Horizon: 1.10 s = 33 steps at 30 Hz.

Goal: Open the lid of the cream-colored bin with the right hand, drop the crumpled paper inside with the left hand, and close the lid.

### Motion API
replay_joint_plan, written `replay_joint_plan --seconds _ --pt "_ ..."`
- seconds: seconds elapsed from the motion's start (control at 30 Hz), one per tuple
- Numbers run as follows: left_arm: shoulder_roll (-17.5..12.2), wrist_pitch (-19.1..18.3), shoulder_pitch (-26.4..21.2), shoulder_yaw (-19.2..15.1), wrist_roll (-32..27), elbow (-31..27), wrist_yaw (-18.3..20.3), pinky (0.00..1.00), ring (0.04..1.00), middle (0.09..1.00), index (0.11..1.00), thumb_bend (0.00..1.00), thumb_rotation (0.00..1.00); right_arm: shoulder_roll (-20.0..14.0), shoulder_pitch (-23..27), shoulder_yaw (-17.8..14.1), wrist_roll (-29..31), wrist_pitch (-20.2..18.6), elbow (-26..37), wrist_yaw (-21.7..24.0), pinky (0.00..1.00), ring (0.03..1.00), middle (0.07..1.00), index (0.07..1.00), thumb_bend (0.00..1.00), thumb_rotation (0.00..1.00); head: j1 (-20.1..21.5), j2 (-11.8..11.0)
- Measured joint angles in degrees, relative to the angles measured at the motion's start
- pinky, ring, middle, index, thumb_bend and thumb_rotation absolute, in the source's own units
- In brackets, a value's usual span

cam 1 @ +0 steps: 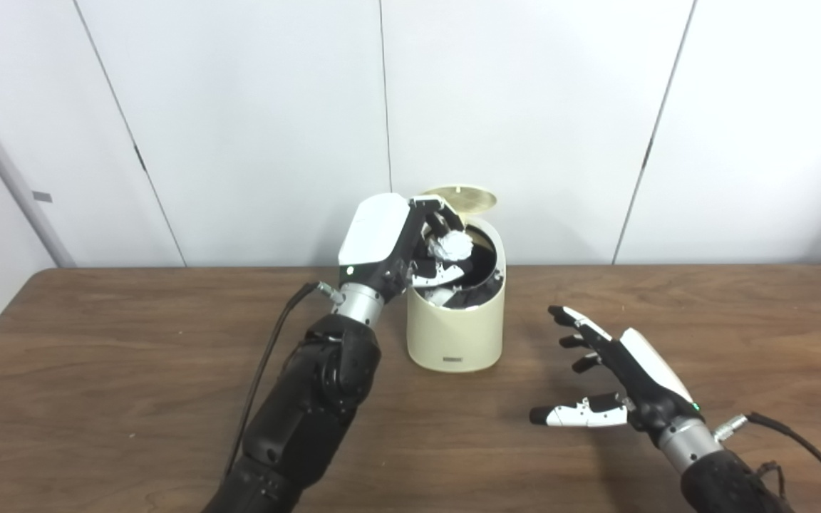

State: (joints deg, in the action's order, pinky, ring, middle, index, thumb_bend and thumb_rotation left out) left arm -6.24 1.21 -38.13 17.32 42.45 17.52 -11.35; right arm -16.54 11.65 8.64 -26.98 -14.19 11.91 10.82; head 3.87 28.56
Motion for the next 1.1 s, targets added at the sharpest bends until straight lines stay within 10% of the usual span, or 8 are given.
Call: replay_joint_plan --seconds 0.17,0.7,0.83,0.93,1.1 --pt "-0.5 -0.96 -0.04 0.89 0.88 -0.86 1.09 0.5 0.586 0.642 0.663 0.92 0.09 0.01 0.0 -0.07 0.11 -0.02 0.0 0.0 0.66 0.827 0.912 0.914 0.79 0.29 -0.18 0.18" --pt "-1.47 -4.73 -0.15 2.31 2.97 -3.99 4.96 0.54 0.662 0.722 0.742 0.93 0.15 -0.02 0.0 -0.11 0.04 -0.09 0.22 0.3 0.66 0.825 0.908 0.912 0.79 0.29 -0.53 0.79" --pt "-1.46 -3.29 0.25 1.54 1.54 -4.17 4.58 0.48 0.57 0.619 0.646 0.82 0.02 0.02 0.0 -0.38 0.26 -0.03 0.27 0.14 0.65 0.808 0.894 0.894 0.77 0.25 -0.62 0.79" --pt "-1.0 -1.37 2.58 -1.01 -2.9 -5.79 4.19 0.36 0.443 0.48 0.558 0.56 0.0 1.04 0.01 -1.56 0.66 0.1 0.29 -1.21 0.61 0.777 0.866 0.864 0.72 0.24 -0.79 0.7" --pt "0.48 0.6 8.14 -3.03 -6.66 -10.39 2.72 0.33 0.399 0.448 0.531 0.51 0.0 1.8 0.55 -1.88 -0.33 0.39 0.31 -2.91 0.58 0.763 0.852 0.847 0.69 0.31 -0.79 0.62"
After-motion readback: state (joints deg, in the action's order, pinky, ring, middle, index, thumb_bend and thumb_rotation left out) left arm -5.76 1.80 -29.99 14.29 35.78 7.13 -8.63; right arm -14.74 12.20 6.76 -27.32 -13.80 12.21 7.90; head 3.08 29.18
